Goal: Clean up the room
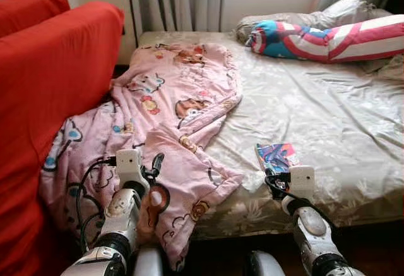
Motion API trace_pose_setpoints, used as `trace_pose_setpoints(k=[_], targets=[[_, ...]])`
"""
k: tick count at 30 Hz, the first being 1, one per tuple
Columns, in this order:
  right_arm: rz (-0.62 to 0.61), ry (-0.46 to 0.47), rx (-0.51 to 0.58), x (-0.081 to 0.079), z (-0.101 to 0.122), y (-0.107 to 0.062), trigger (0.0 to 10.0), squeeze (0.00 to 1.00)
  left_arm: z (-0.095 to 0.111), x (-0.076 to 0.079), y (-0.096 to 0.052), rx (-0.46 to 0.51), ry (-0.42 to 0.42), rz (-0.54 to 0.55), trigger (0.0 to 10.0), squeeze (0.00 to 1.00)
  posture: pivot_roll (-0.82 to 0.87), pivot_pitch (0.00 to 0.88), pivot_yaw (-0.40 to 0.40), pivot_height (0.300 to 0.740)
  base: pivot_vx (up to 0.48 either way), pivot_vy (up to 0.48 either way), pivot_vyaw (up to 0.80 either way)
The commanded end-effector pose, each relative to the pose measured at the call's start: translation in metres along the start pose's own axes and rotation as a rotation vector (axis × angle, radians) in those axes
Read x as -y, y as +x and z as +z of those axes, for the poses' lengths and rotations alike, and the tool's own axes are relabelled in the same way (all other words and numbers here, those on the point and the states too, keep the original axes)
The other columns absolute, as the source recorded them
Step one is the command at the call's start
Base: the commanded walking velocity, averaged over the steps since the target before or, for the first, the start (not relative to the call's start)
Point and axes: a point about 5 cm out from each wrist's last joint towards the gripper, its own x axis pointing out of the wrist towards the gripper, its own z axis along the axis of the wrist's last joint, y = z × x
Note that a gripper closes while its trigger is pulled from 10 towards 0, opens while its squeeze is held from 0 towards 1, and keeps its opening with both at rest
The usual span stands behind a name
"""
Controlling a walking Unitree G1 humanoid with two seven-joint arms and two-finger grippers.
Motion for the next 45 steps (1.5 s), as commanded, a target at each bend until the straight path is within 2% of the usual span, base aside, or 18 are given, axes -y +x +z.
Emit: trace_pose_setpoints(k=[1,8,14,21,26,31,34,35,36,38,39,45], targets=[[-0.020,0.016,-0.030,0.006,-0.005,-0.002,10.0,0.00,0.001,0.002,0.001,0.001,0.004,-0.007,10.0,0.00,-0.05,0.000,-0.028,0.586,0.334,0.000,0.00],[-0.017,0.032,-0.067,0.006,-0.011,-0.004,10.0,0.00,0.001,0.002,0.001,-0.001,0.002,-0.011,10.0,0.00,-0.05,0.000,-0.028,0.586,0.340,0.000,0.00],[0.051,-0.002,-0.088,-0.001,-0.013,-0.003,10.0,0.00,0.001,0.003,0.001,-0.001,0.001,-0.011,10.0,0.00,-0.05,0.000,-0.028,0.586,0.342,0.000,0.40],[0.046,0.028,-0.131,0.001,-0.018,-0.005,10.0,0.00,0.001,0.003,0.001,-0.001,-0.002,-0.011,10.0,0.00,-0.05,0.000,-0.028,0.586,0.341,0.000,0.29],[0.100,0.039,-0.166,-0.001,-0.022,-0.006,10.0,0.00,0.001,0.003,0.001,0.001,-0.007,-0.017,10.0,0.00,-0.05,0.000,-0.028,0.586,0.118,0.000,0.00],[0.188,-0.021,-0.259,-0.020,-0.038,-0.012,10.0,0.00,0.001,0.004,0.001,0.003,-0.007,-0.019,10.0,0.00,-0.04,0.000,-0.027,0.586,0.000,0.000,0.00],[0.209,-0.010,-0.293,-0.032,-0.042,-0.013,10.0,0.00,0.001,0.004,0.001,0.004,-0.007,-0.021,10.0,0.00,-0.04,0.000,-0.029,0.586,0.000,0.000,0.00],[0.218,-0.009,-0.302,-0.035,-0.042,-0.013,10.0,0.52,0.001,0.004,0.001,0.004,-0.007,-0.022,10.0,0.00,-0.04,0.000,-0.029,0.586,0.000,0.000,0.00],[0.237,-0.011,-0.312,-0.039,-0.043,-0.013,10.0,1.00,0.001,0.004,0.001,0.004,-0.007,-0.022,10.0,0.00,-0.03,0.000,-0.030,0.586,0.000,0.000,0.00],[0.297,-0.069,-0.345,-0.048,-0.047,-0.015,10.0,1.00,0.001,0.004,0.001,0.004,-0.007,-0.022,10.0,0.00,-0.03,0.000,-0.030,0.586,0.000,0.000,0.00],[0.338,-0.139,-0.376,-0.055,-0.052,-0.018,10.0,1.00,0.002,0.004,0.002,0.003,-0.007,-0.023,10.0,0.00,-0.03,0.000,-0.030,0.586,0.000,0.000,0.00],[0.282,-0.130,-0.369,-0.059,-0.046,-0.012,10.0,1.00,0.002,0.003,0.001,0.008,-0.008,-0.023,10.0,0.00,-0.01,0.000,-0.032,0.586,0.000,0.000,0.00]])
